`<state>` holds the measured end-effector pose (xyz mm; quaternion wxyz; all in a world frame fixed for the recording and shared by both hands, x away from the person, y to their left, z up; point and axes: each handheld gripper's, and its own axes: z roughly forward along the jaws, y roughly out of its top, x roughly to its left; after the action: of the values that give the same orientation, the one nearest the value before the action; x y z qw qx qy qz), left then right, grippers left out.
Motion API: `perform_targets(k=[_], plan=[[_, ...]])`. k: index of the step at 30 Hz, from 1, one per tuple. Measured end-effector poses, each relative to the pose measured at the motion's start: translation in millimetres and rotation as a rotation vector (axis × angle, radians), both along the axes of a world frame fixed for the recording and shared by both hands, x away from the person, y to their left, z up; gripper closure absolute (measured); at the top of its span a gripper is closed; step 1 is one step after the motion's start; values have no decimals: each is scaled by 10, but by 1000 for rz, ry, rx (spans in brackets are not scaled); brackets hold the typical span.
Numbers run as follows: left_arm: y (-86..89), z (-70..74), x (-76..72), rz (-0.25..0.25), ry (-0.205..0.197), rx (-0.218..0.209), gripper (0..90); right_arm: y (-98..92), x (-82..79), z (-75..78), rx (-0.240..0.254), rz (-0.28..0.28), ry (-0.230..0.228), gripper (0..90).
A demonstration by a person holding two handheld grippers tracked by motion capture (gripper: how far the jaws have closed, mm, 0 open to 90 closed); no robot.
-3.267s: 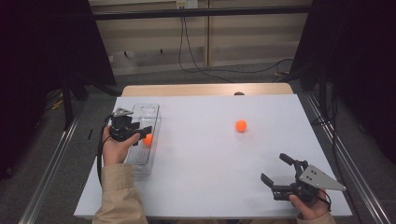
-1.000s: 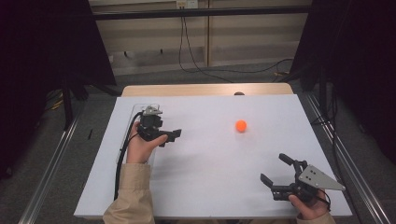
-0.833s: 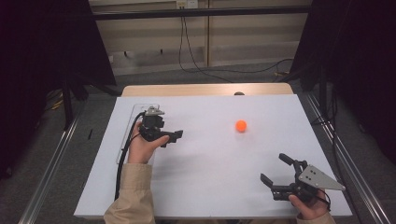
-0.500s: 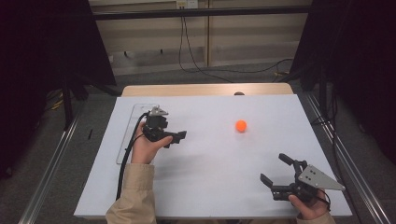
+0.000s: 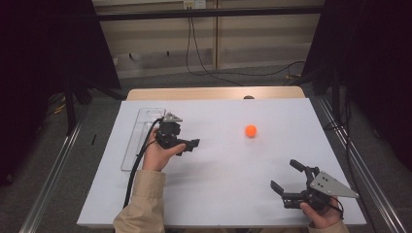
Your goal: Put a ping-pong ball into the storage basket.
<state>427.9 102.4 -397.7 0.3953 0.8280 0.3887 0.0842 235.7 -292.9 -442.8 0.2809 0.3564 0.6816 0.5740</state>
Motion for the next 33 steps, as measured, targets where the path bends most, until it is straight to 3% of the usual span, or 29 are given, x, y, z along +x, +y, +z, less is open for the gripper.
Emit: perform_targets(k=[33], plan=[[-212, -76, -21, -49, -8, 8, 90, -4, 0, 3, -5, -3, -4, 41]])
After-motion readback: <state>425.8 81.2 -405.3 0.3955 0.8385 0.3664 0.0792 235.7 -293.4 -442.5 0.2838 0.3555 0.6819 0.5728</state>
